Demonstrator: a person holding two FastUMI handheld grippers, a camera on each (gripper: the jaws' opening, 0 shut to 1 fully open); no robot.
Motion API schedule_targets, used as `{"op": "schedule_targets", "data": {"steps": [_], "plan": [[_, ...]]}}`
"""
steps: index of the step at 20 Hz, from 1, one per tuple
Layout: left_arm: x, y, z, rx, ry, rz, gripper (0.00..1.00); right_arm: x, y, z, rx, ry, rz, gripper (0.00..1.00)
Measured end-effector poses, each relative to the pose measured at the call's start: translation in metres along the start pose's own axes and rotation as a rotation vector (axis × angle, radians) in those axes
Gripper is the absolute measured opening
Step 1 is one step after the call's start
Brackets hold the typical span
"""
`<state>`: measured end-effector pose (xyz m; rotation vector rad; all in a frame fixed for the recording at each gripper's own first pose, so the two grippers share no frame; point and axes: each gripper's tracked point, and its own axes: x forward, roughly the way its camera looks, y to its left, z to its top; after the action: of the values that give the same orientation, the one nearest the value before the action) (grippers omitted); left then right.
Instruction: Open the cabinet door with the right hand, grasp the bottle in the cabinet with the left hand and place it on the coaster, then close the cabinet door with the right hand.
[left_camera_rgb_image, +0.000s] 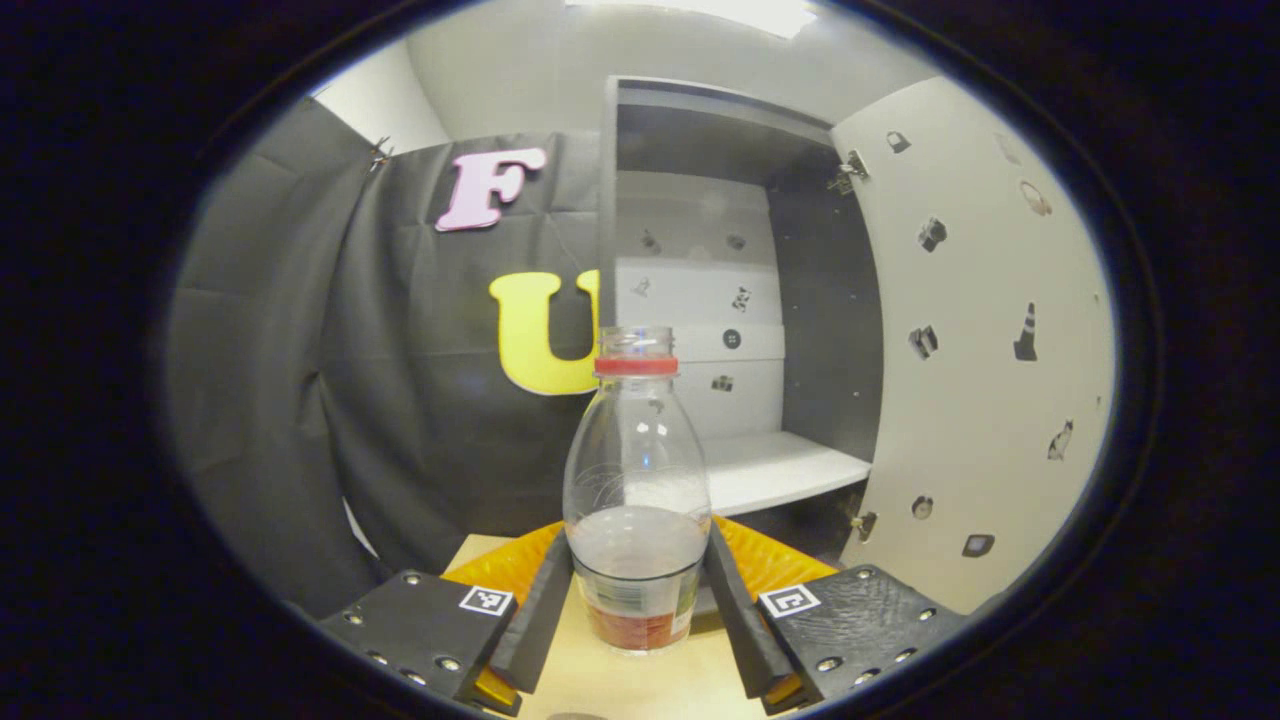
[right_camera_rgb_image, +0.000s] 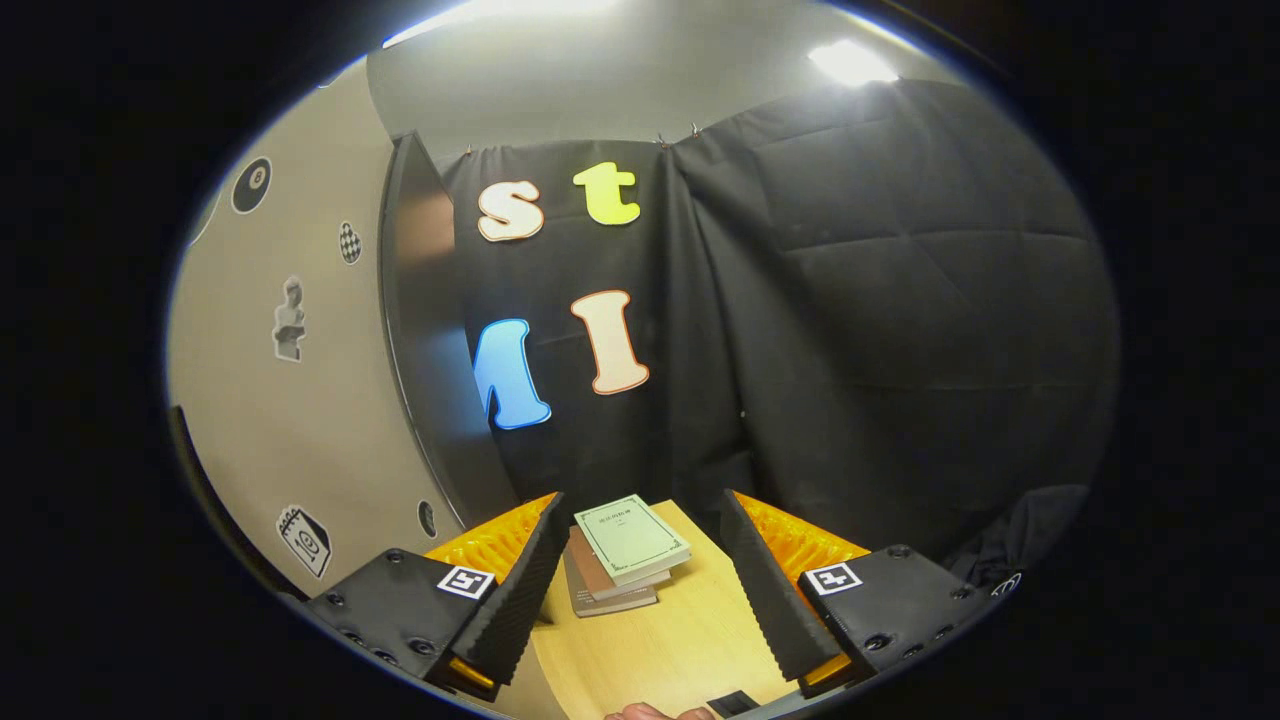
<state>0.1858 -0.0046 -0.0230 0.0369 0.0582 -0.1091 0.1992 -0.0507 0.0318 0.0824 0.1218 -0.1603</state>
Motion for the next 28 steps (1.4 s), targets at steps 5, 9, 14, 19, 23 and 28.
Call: {"op": "schedule_targets", "data": {"steps": [5, 9, 14, 19, 23, 28], "plan": [[-0.037, 0.055, -0.077, -0.033, 0.061, 0.104, 0.72, -0.019, -0.001, -0.021, 0.018, 0.033, -0.002, 0.97], [-0.051, 0.087, -0.142, -0.046, 0.094, 0.194, 0.74, -0.033, -0.006, -0.033, 0.01, 0.052, -0.017, 0.97], [-0.057, 0.094, -0.212, -0.023, 0.112, 0.218, 0.75, -0.046, -0.012, -0.033, 0.002, 0.061, -0.035, 0.97], [-0.058, 0.077, -0.268, -0.047, 0.143, 0.185, 0.72, -0.059, -0.018, -0.029, -0.024, 0.062, -0.064, 0.97], [-0.053, 0.07, -0.294, -0.043, 0.16, 0.163, 0.72, -0.065, -0.017, -0.033, -0.007, 0.093, -0.075, 0.97], [-0.053, 0.069, -0.304, -0.042, 0.174, 0.164, 0.75, -0.069, -0.015, -0.038, 0.035, 0.105, -0.068, 0.97]]}}
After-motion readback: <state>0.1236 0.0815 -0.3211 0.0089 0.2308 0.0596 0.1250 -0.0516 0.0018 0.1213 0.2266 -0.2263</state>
